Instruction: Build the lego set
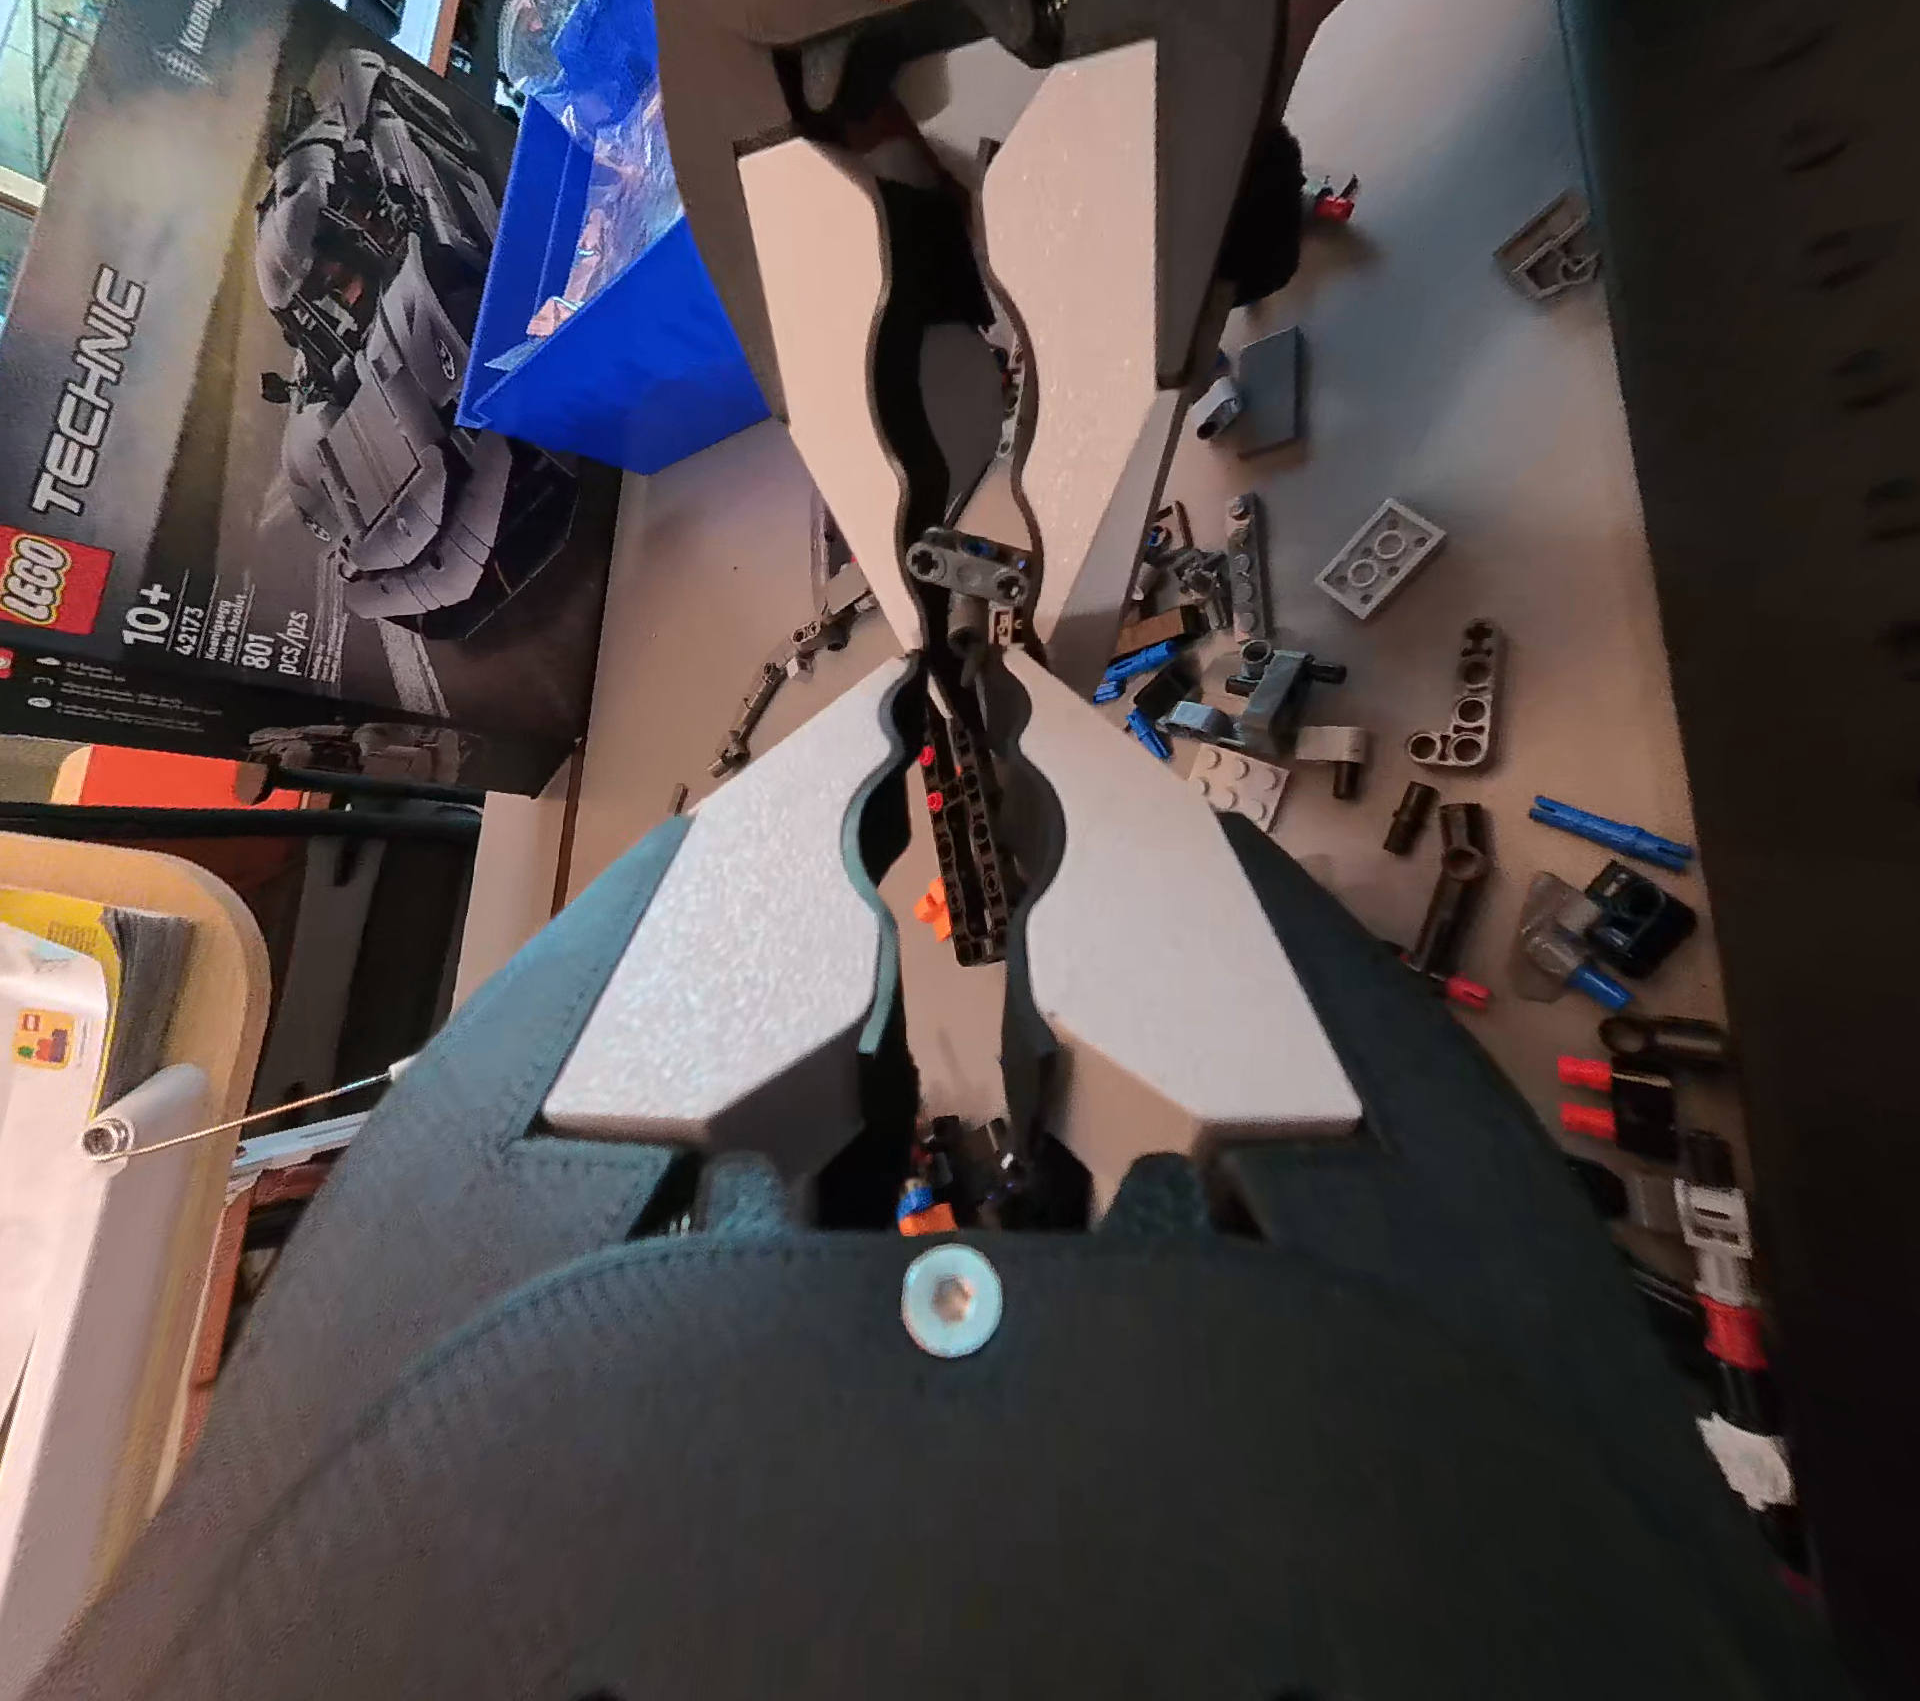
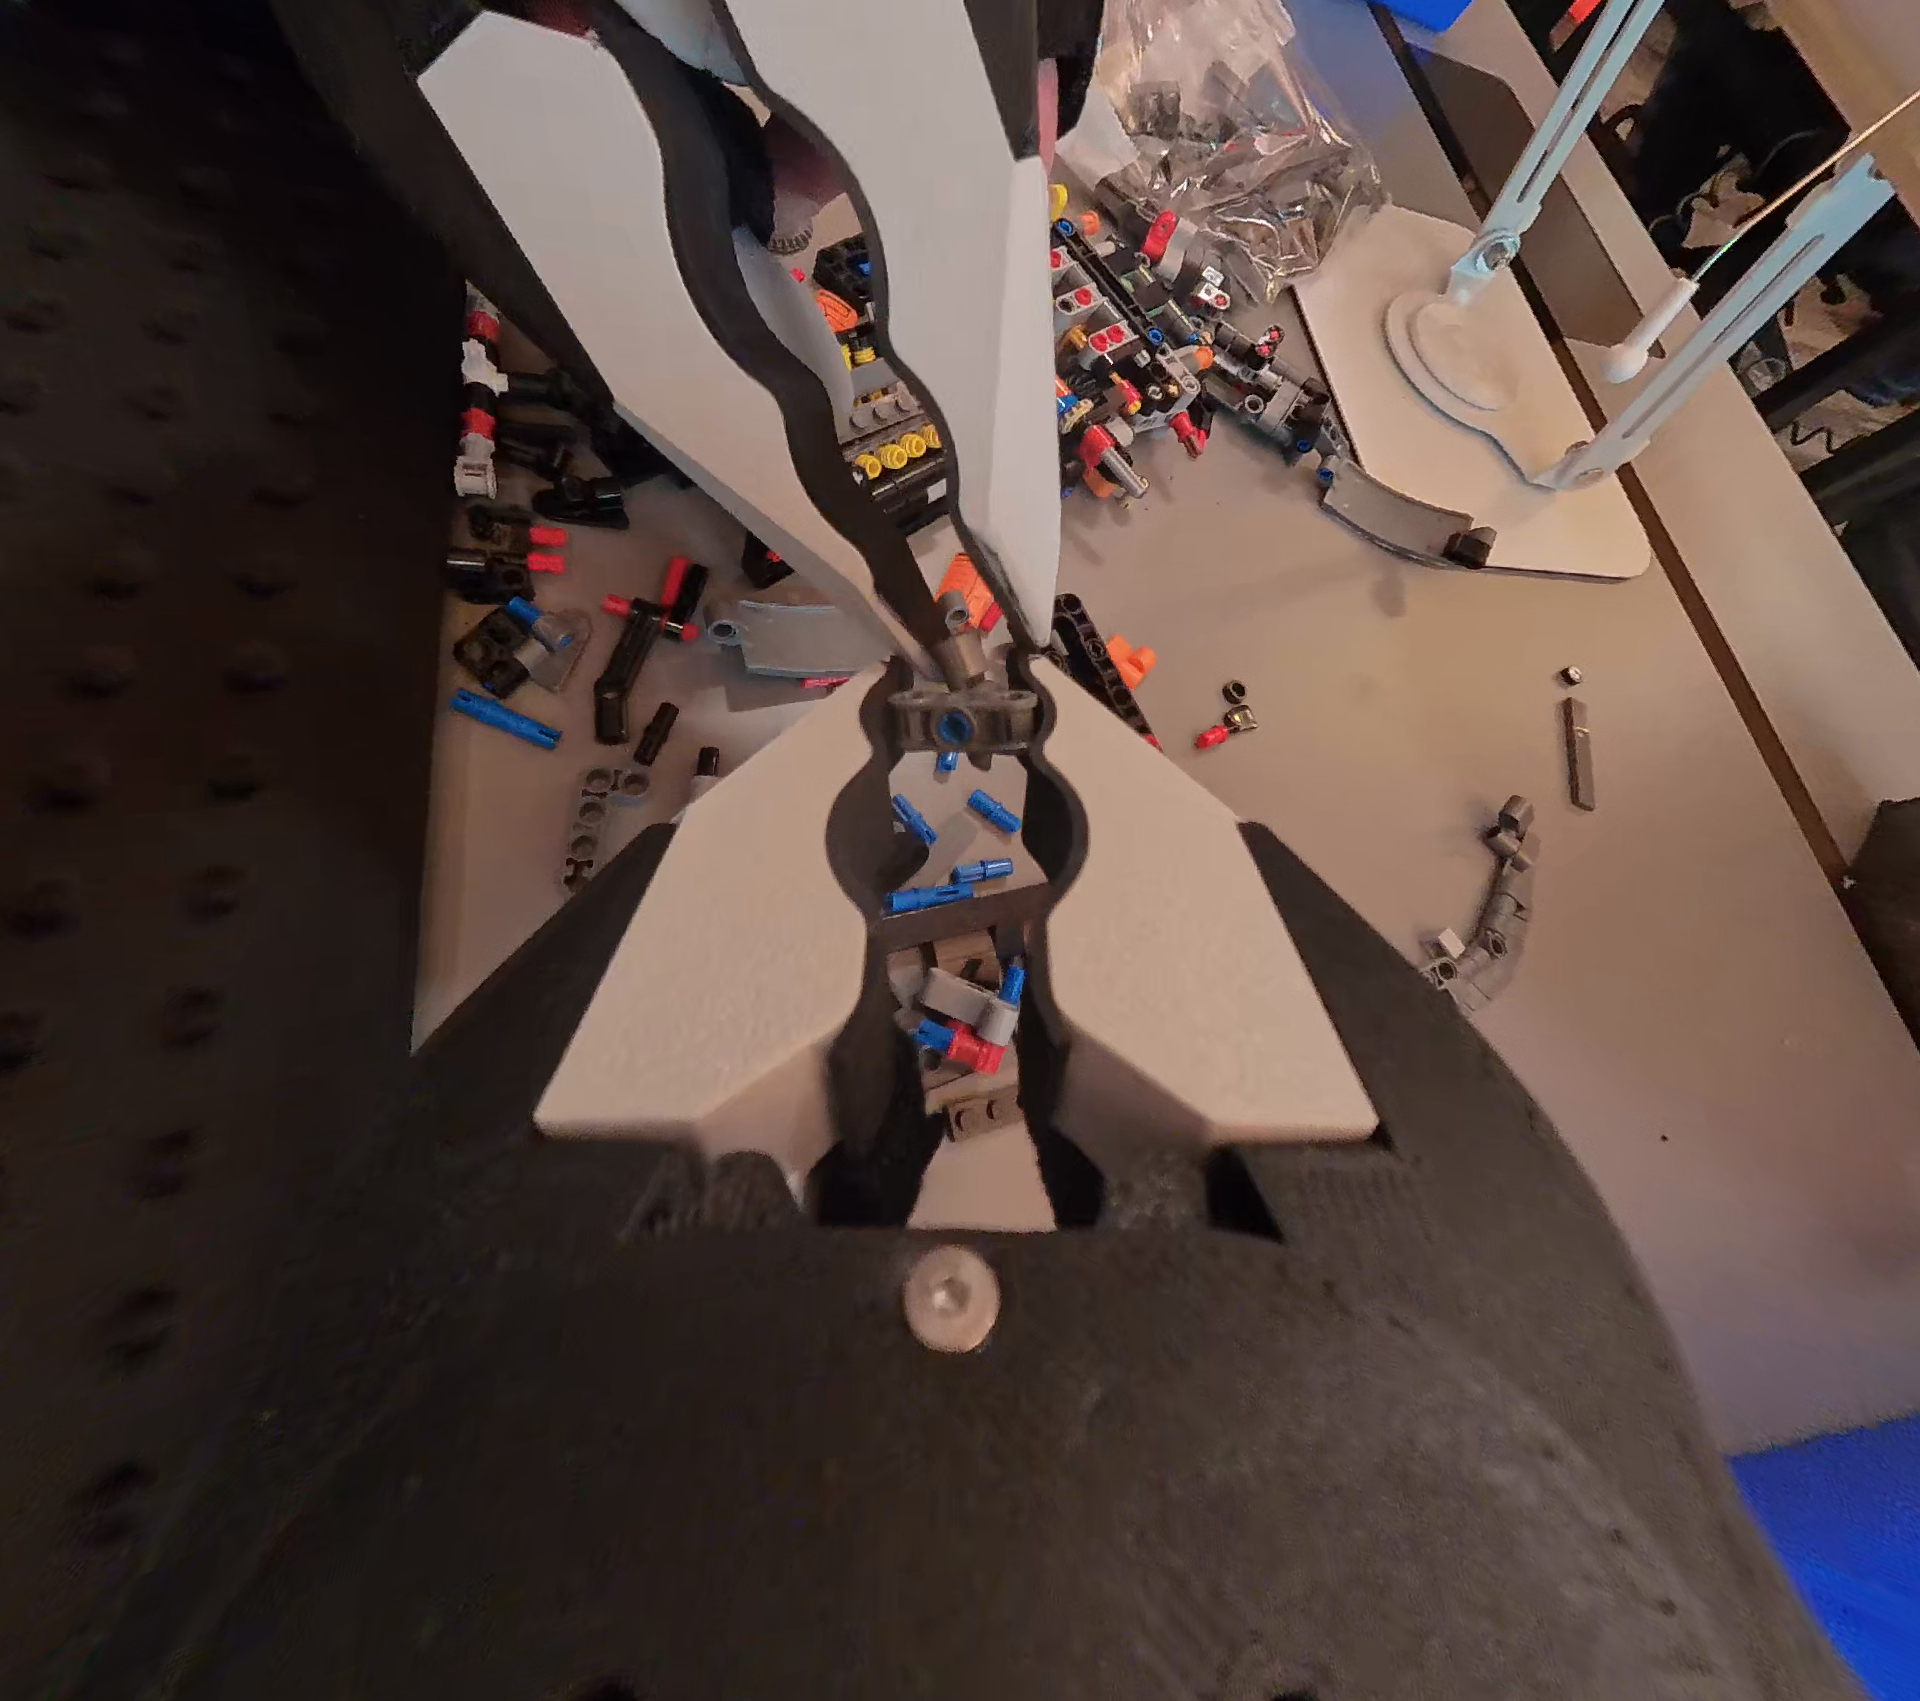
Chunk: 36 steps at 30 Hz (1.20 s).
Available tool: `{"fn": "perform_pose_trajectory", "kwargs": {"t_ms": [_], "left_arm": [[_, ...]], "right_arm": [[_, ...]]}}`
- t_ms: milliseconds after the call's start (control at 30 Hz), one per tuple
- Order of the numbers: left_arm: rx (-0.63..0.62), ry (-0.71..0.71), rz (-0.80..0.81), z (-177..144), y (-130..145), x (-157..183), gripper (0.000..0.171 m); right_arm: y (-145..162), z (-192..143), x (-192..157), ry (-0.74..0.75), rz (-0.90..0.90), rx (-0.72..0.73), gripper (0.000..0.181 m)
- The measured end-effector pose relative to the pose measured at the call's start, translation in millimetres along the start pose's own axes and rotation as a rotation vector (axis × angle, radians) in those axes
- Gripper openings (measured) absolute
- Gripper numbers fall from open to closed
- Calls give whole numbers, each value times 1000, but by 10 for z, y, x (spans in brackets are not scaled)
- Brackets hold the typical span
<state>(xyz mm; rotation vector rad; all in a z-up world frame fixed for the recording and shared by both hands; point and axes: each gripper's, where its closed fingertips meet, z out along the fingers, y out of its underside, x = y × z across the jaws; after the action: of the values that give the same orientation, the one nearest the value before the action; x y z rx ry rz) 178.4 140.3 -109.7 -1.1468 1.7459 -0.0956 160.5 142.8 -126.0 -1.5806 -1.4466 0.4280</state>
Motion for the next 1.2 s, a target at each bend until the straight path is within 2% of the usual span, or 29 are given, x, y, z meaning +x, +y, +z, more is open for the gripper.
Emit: {"fn": "perform_pose_trajectory", "kwargs": {"t_ms": [67, 200, 400, 500, 767, 1033, 1200], "left_arm": [[7, 10, -4, -18, -10, 3, 0], [-12, 8, -9, -9, -8, 9, 0], [-32, 15, -65, -11, 40, -31, 0], [-44, 30, -55, 4, 62, 2, 0], [-127, 46, 71, 28, 164, 111, 0], [-173, 55, 98, 69, 223, 176, 0], [-161, 72, 77, 71, 211, 188, 0]], "right_arm": [[-10, -6, 7, -4, 15, 11, 16], [-20, -15, 45, 18, 26, 14, 18], [-24, -47, 172, 149, -68, -24, 32], [-29, -61, 183, 176, -108, -29, 24], [44, -9, 62, 52, -25, -30, 22], [113, 27, 19, 33, -40, -84, 21], [102, -3, 9, 8, -5, -69, 21]]}}
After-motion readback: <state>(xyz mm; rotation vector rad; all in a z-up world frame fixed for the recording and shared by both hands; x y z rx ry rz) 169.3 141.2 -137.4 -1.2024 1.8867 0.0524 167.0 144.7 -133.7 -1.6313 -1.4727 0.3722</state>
